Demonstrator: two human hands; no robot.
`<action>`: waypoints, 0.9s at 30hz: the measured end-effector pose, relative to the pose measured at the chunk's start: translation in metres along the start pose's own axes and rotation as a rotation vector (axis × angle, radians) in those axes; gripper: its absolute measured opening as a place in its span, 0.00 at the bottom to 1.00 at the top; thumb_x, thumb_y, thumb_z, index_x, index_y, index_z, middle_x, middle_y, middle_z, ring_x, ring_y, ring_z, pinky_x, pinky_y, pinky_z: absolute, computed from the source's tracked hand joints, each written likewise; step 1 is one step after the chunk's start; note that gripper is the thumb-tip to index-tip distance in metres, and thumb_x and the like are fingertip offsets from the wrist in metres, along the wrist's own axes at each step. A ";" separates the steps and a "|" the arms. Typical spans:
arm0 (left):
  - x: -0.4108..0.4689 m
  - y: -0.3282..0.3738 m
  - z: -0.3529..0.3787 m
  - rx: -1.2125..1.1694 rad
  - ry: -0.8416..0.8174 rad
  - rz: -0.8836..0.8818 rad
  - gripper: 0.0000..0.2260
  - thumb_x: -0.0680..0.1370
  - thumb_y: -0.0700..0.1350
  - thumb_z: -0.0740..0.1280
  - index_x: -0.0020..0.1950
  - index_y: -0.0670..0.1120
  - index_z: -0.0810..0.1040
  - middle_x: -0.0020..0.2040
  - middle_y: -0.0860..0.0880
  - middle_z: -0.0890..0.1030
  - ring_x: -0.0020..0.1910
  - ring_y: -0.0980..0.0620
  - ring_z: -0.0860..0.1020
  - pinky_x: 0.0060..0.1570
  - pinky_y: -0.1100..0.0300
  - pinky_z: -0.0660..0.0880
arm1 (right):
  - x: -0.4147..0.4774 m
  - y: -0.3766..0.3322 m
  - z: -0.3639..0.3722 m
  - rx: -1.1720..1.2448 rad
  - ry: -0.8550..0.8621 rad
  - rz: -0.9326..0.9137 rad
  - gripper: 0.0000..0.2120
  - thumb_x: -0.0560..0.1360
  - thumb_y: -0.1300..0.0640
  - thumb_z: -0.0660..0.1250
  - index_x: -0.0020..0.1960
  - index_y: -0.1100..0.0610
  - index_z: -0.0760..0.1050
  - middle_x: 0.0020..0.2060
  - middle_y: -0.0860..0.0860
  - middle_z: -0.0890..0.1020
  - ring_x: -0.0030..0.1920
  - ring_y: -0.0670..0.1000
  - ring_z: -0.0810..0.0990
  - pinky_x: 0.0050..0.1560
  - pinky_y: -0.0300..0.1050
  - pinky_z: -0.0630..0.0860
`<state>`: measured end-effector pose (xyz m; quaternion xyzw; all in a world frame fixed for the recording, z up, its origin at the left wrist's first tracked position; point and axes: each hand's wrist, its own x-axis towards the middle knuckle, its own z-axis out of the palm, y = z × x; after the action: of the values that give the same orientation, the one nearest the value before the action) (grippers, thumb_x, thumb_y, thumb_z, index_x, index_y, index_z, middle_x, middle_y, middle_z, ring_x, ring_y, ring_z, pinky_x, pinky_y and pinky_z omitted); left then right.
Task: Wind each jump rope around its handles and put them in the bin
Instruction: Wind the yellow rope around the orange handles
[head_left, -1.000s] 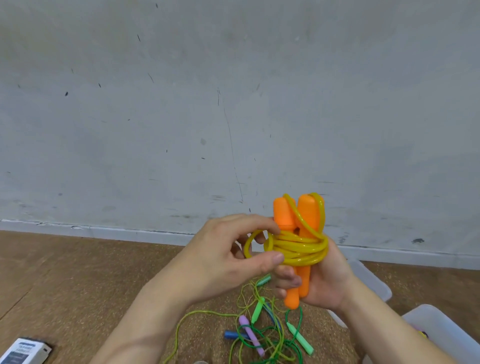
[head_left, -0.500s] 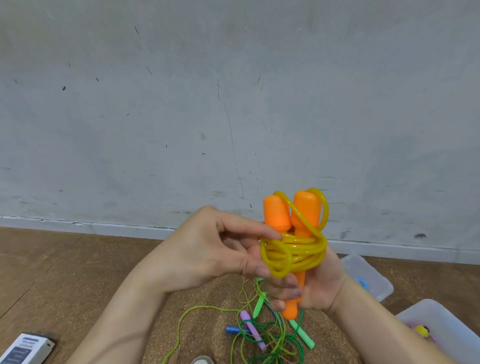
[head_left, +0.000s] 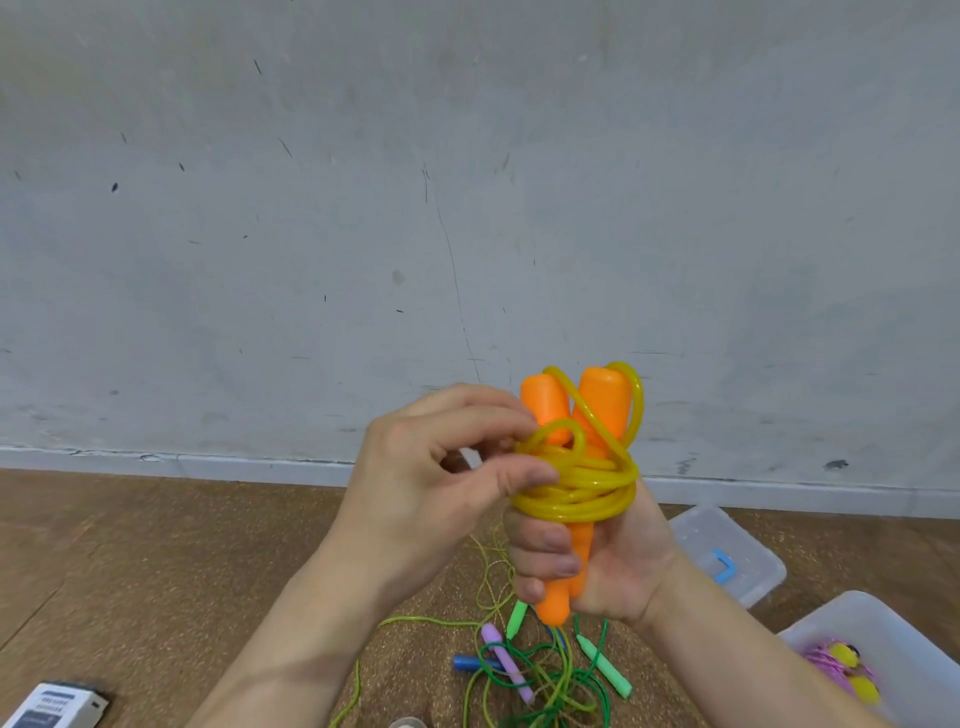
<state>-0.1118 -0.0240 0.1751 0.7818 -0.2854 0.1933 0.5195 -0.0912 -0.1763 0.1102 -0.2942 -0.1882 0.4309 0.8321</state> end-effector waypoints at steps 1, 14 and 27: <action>0.000 0.000 0.002 -0.024 0.054 -0.047 0.08 0.67 0.54 0.75 0.43 0.54 0.84 0.39 0.54 0.82 0.33 0.56 0.77 0.33 0.60 0.74 | 0.001 0.000 -0.001 0.017 0.005 0.005 0.23 0.78 0.39 0.54 0.50 0.54 0.79 0.38 0.51 0.80 0.36 0.48 0.78 0.48 0.46 0.75; 0.002 -0.005 0.001 0.410 0.203 0.074 0.09 0.71 0.49 0.72 0.50 0.50 0.85 0.32 0.52 0.80 0.31 0.56 0.76 0.31 0.57 0.73 | 0.013 0.002 0.013 0.135 0.254 -0.031 0.34 0.76 0.35 0.45 0.40 0.54 0.83 0.26 0.54 0.73 0.25 0.50 0.70 0.35 0.43 0.73; 0.000 -0.012 -0.002 0.360 0.203 -0.056 0.15 0.70 0.53 0.70 0.56 0.59 0.77 0.32 0.52 0.81 0.32 0.56 0.78 0.35 0.55 0.75 | 0.013 -0.001 0.010 -0.076 0.347 0.037 0.23 0.72 0.36 0.56 0.50 0.55 0.74 0.29 0.58 0.73 0.25 0.53 0.69 0.35 0.46 0.71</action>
<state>-0.1037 -0.0187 0.1673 0.8463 -0.1706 0.3042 0.4026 -0.0889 -0.1622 0.1194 -0.3987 -0.0523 0.3814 0.8323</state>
